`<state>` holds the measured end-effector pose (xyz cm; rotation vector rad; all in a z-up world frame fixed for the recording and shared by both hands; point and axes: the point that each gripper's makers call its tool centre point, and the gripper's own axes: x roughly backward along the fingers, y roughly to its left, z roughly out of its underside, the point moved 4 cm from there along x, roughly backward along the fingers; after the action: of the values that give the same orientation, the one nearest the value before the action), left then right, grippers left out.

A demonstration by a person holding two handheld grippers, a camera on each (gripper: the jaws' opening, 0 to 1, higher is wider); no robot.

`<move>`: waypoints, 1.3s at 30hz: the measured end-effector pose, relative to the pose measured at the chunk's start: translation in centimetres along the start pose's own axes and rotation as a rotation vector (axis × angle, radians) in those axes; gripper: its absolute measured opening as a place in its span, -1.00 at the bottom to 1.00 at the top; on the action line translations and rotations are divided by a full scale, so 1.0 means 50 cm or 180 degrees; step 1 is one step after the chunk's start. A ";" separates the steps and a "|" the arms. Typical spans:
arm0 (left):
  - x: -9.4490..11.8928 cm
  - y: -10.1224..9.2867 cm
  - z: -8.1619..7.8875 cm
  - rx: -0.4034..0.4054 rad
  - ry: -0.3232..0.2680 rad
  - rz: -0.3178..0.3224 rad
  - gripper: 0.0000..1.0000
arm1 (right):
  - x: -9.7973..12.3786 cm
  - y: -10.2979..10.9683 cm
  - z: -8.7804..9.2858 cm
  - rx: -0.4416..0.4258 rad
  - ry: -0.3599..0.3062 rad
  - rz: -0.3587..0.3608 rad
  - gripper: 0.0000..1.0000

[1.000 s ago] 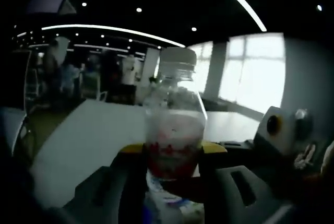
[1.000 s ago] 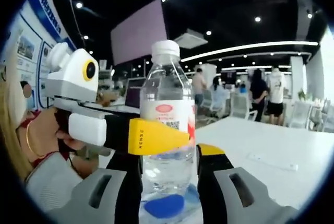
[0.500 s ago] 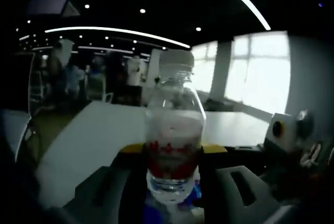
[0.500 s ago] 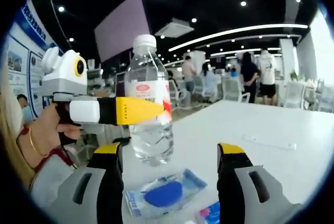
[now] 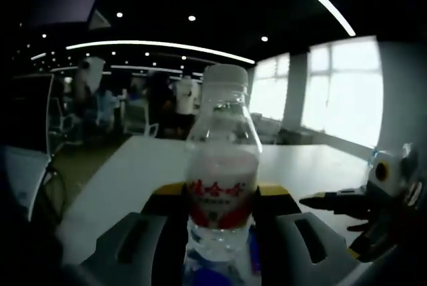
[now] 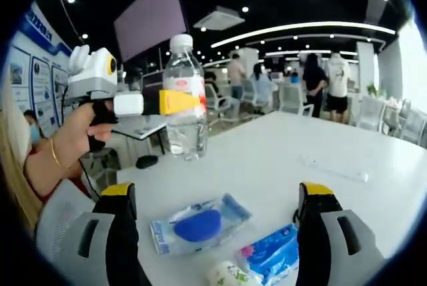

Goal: Arrange the tabletop items into an orderly group along one side of the table until the central work area is clear of visible clutter.

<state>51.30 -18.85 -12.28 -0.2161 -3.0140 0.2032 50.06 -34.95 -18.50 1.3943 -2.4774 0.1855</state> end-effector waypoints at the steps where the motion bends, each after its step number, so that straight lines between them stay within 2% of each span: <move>1: -0.002 0.004 0.000 -0.0002 -0.0005 -0.0015 -0.29 | 0.002 -0.001 0.004 0.0011 0.0020 0.0006 0.99; 5: -0.018 0.032 0.004 0.0007 0.0006 -0.0096 -0.29 | 0.015 -0.010 0.025 0.0024 0.0114 0.0046 0.99; 10: -0.036 0.061 0.017 -0.0003 0.0023 -0.0190 -0.29 | 0.032 -0.030 0.058 -0.0108 0.0207 0.0181 0.99; 20: -0.086 0.120 0.075 0.0012 0.0145 -0.0327 -0.29 | 0.070 -0.064 0.125 -0.0381 0.0388 0.0405 0.99; 24: -0.108 0.144 0.086 -0.0032 0.0143 -0.0410 -0.29 | 0.072 -0.072 0.149 -0.0495 0.0478 0.0449 0.99; 32: -0.168 0.192 0.099 -0.0127 0.0113 -0.0597 -0.29 | 0.062 -0.079 0.142 -0.0502 0.0459 0.0481 0.99; 39: -0.212 0.230 0.124 -0.0162 0.0135 -0.0698 -0.29 | 0.068 -0.089 0.155 -0.0441 0.0591 0.0574 0.99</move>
<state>62.52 -9.91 -21.09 0.1049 -2.9725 0.1004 50.74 -41.99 -24.92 1.0492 -2.4092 0.1692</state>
